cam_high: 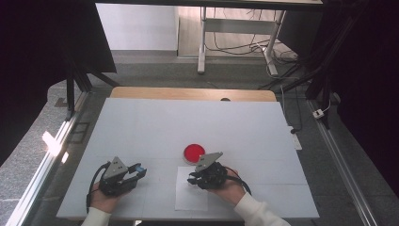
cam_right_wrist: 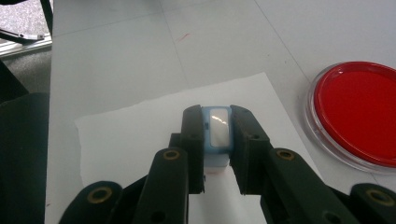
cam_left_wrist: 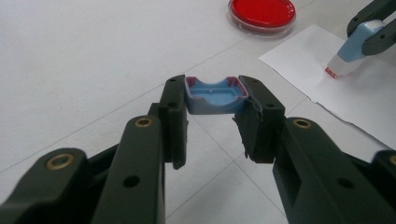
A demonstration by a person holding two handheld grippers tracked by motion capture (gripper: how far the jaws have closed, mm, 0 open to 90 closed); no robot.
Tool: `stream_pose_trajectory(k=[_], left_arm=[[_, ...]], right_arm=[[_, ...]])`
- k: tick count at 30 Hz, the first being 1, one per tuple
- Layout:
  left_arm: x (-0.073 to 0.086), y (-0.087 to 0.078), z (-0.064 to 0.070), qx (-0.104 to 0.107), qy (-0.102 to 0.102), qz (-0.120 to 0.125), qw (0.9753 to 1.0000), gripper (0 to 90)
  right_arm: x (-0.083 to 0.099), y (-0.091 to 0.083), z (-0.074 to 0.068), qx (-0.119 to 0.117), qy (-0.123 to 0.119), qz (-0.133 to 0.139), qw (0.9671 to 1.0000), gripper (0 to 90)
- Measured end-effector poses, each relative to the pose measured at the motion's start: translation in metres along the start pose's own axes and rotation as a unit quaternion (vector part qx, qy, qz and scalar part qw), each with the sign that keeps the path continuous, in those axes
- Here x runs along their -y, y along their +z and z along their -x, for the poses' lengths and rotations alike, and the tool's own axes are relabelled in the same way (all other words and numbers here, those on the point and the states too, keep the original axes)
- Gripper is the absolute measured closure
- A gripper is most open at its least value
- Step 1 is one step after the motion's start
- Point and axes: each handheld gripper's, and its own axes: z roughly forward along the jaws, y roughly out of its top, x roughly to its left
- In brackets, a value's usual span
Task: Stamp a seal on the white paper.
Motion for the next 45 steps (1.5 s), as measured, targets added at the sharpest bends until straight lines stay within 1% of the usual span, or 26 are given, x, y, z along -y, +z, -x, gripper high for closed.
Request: stream_pose_trajectory(k=[5,21,24,30,32,33,36,39,43,45], left_arm=[[0.0,0.0,-0.0002,0.0,0.0,0.0,1.0,64.3],[-0.0002,-0.0003,-0.0001,0.0,-0.002,0.0,1.0,64.3],[-0.0003,-0.0004,-0.0002,-0.001,-0.002,0.001,1.0,64.3],[-0.0003,-0.0005,-0.0004,-0.001,-0.002,0.001,1.0,64.3],[-0.0003,-0.0007,-0.0008,-0.002,-0.001,0.001,1.0,64.3],[-0.0003,-0.0006,-0.0011,-0.002,-0.001,0.001,1.0,64.4],[-0.0001,-0.0004,-0.0018,-0.001,-0.003,0.0,1.0,64.3],[-0.0001,0.0,-0.0019,-0.001,-0.002,0.0,1.0,64.4],[-0.0001,0.0001,-0.0018,-0.001,-0.002,0.0,1.0,64.3],[0.0,0.0001,-0.0021,-0.001,-0.003,0.0,1.0,64.3]], right_arm=[[0.0007,-0.0004,-0.0011,0.003,-0.005,-0.001,1.0,76.2],[0.0011,0.0003,-0.0023,0.006,-0.004,0.003,1.0,76.3],[0.0019,0.0005,-0.001,0.002,-0.006,0.005,1.0,76.3],[0.002,0.0004,-0.0016,0.003,-0.004,0.006,1.0,76.2],[0.0012,0.0002,-0.0026,0.007,-0.011,0.003,0.9999,76.1],[0.0007,-0.0006,-0.0027,0.009,-0.015,-0.004,0.9998,76.1],[0.0014,-0.0003,-0.002,0.005,-0.011,0.005,0.9999,75.9],[0.0014,-0.0003,-0.0035,0.009,-0.012,0.007,0.9999,75.8],[0.0021,-0.0003,-0.0035,0.008,-0.007,0.015,0.9998,75.7],[0.0016,-0.0022,-0.0032,0.009,-0.013,0.016,0.9997,75.6]])
